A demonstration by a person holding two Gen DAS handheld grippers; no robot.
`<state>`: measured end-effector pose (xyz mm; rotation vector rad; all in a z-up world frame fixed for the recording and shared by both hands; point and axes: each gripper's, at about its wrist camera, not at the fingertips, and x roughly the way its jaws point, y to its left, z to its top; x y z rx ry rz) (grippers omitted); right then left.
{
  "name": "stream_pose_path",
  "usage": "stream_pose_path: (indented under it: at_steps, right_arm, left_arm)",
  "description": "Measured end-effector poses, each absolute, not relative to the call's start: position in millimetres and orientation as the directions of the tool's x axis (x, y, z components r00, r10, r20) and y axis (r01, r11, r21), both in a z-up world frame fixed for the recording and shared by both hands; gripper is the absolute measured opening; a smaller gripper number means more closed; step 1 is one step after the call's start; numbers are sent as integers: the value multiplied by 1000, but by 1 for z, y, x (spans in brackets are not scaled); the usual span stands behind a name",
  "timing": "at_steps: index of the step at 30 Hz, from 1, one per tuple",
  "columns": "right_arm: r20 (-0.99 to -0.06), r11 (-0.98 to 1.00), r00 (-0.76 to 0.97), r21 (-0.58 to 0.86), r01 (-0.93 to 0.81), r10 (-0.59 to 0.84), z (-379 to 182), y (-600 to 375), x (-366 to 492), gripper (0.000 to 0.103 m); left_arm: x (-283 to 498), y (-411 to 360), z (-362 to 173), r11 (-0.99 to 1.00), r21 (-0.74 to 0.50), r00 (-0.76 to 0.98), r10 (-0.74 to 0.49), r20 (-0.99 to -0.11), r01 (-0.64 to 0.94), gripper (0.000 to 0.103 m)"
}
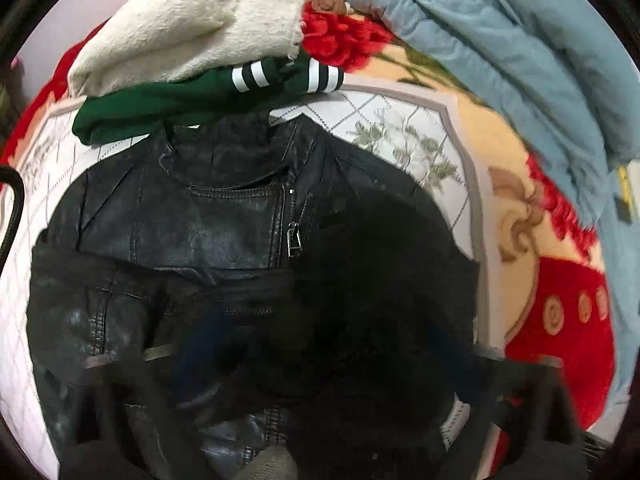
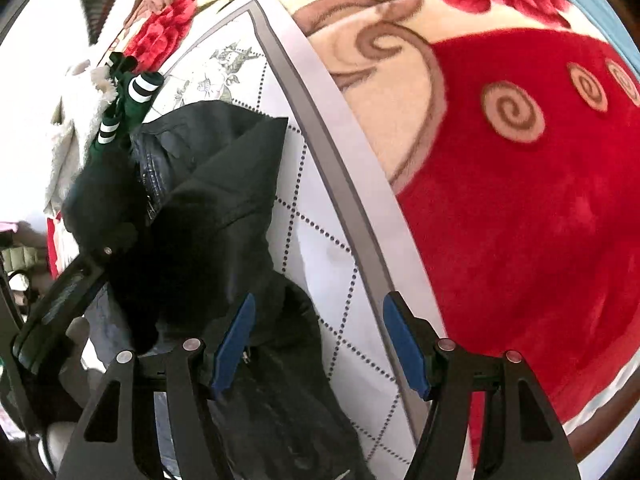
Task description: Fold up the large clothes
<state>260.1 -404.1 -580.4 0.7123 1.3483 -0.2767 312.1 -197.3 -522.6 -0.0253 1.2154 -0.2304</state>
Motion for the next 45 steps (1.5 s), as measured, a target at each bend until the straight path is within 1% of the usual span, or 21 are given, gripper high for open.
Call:
stream_pose_path:
  at_steps: [2, 7, 9, 11, 13, 15, 17, 19, 22, 24, 25, 26, 28, 29, 30, 31, 34, 37, 40, 44, 45]
  right_arm:
    - [-945, 758, 225, 326, 565, 238, -579, -404, 261, 74]
    - [-921, 741, 241, 389, 548, 306, -566, -404, 267, 74]
    - [-895, 725, 262, 445, 525, 360, -562, -403, 282, 74]
    - [-871, 719, 281, 491, 492, 402, -562, -397, 299, 74]
    - [-870, 744, 271, 493, 451, 412, -568, -386, 323, 74]
    - [-893, 796, 207, 451, 404, 401, -587, -370, 348, 72]
    - [-921, 848, 84, 384, 365, 381, -614, -352, 366, 67]
    - [-950, 896, -2, 292, 335, 311, -635, -343, 373, 49]
    - [-956, 903, 8, 278, 328, 292, -630, -346, 371, 33]
    - [-961, 905, 34, 271, 327, 275, -618, -350, 365, 31]
    - [-966, 912, 48, 255, 320, 253, -613, -352, 362, 40]
    - [-970, 918, 55, 244, 313, 239, -612, -354, 358, 61]
    - [-979, 922, 29, 200, 332, 202, -620, -360, 351, 90]
    - [-969, 902, 41, 241, 357, 243, -627, -366, 345, 88]
    - [-943, 857, 53, 322, 401, 330, -637, -373, 340, 85]
    - [-925, 824, 71, 366, 434, 373, -642, -377, 337, 81]
    - [-893, 787, 120, 441, 432, 434, -637, -372, 336, 40]
    - [-894, 770, 130, 437, 464, 429, -630, -366, 329, 33]
    - [-833, 648, 173, 523, 554, 525, -625, -364, 310, 26]
    - [-752, 525, 187, 594, 610, 632, -620, -349, 281, 24]
    - [-754, 524, 172, 582, 622, 634, -623, -349, 276, 24]
  left_arm:
    - [311, -198, -519, 977, -151, 333, -193, -923, 150, 102]
    - [296, -166, -496, 987, -153, 336, -157, -929, 40, 102]
    - [290, -135, -484, 993, -109, 346, -84, -934, -52, 102]
    - [289, -97, -480, 986, -19, 349, 42, -936, -168, 102]
    - [292, -67, -487, 966, 79, 332, 160, -929, -247, 102]
    - [301, -34, -507, 924, 206, 290, 303, -908, -322, 102]
    - [308, -4, -530, 882, 275, 248, 385, -889, -382, 102]
    - [314, 23, -555, 861, 288, 209, 401, -892, -420, 102]
    - [319, 37, -582, 873, 284, 194, 382, -904, -396, 103]
    - [322, 36, -586, 880, 285, 215, 384, -898, -380, 103]
    - [323, 34, -587, 881, 293, 219, 389, -895, -371, 103]
    - [324, 33, -587, 882, 295, 223, 391, -893, -369, 103]
    - [325, 36, -588, 883, 280, 224, 380, -897, -377, 103]
    - [324, 38, -588, 884, 265, 224, 368, -902, -386, 103]
    - [323, 41, -588, 885, 247, 224, 353, -908, -395, 103]
    - [322, 43, -588, 888, 231, 223, 338, -914, -399, 103]
    - [327, 51, -586, 902, 213, 230, 314, -921, -377, 103]
    - [330, 57, -587, 921, 206, 249, 296, -922, -331, 103]
    - [333, 64, -588, 938, 209, 271, 284, -920, -275, 103]
    - [340, 74, -587, 953, 223, 292, 278, -915, -206, 103]
    - [343, 75, -587, 957, 219, 294, 268, -917, -189, 103]
